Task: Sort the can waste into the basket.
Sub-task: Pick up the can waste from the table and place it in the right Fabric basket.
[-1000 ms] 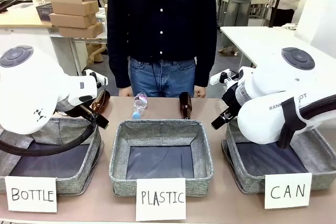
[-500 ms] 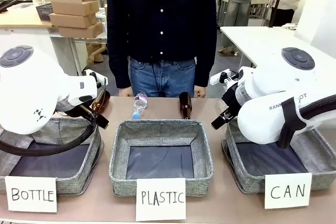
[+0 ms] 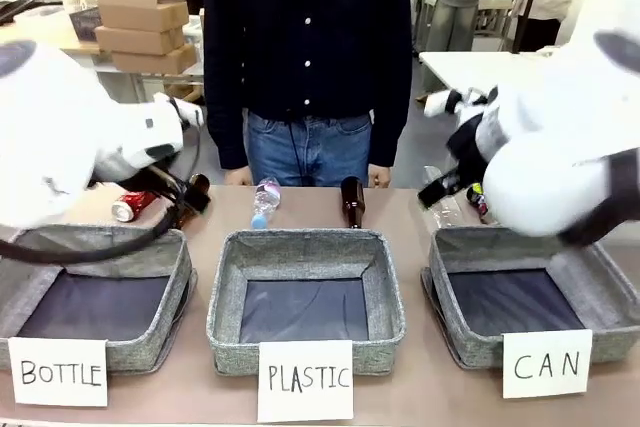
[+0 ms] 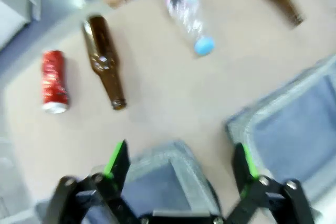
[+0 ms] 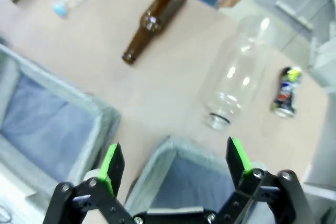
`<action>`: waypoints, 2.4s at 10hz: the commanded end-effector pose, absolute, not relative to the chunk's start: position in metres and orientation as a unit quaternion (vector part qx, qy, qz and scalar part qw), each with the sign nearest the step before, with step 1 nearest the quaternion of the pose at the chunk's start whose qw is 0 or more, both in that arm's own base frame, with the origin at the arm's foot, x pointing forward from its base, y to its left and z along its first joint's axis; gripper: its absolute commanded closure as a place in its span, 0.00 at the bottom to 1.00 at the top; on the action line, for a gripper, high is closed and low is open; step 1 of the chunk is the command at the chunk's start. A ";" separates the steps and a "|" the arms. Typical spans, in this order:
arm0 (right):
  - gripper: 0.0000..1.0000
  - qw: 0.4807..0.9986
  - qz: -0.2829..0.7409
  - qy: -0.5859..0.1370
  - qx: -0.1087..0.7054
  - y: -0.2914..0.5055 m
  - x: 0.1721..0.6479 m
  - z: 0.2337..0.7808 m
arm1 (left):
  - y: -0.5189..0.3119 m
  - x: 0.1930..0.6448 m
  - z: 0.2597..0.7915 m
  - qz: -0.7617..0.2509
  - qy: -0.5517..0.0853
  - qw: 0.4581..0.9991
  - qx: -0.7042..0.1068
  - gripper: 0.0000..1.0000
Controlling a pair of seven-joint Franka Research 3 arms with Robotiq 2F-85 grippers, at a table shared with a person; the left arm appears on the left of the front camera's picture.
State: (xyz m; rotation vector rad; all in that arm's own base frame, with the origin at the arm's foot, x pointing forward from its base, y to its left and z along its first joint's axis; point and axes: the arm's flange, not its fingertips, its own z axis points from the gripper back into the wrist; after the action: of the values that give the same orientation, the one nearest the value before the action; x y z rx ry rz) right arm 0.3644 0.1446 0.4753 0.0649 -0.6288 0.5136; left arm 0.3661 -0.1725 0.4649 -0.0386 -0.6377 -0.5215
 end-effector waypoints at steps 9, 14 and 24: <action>0.00 0.897 0.137 -0.192 0.373 0.093 0.286 0.580 | -0.163 0.267 0.546 -0.296 -0.209 0.889 -0.279 0.00; 0.00 0.768 -0.064 -0.005 0.637 -0.009 0.331 0.537 | 0.006 0.269 0.505 -0.114 -0.306 0.725 -0.606 0.00; 0.00 0.771 -0.043 -0.032 0.635 -0.035 0.329 0.519 | 0.053 0.311 0.552 -0.129 -0.328 0.723 -0.594 0.00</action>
State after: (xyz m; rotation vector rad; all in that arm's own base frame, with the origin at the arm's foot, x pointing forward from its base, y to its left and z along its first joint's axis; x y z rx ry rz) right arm 0.3235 -0.0347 0.5170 1.3503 -0.0447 -0.1178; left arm 0.3068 0.0548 0.5516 -1.3002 -0.6975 -0.2631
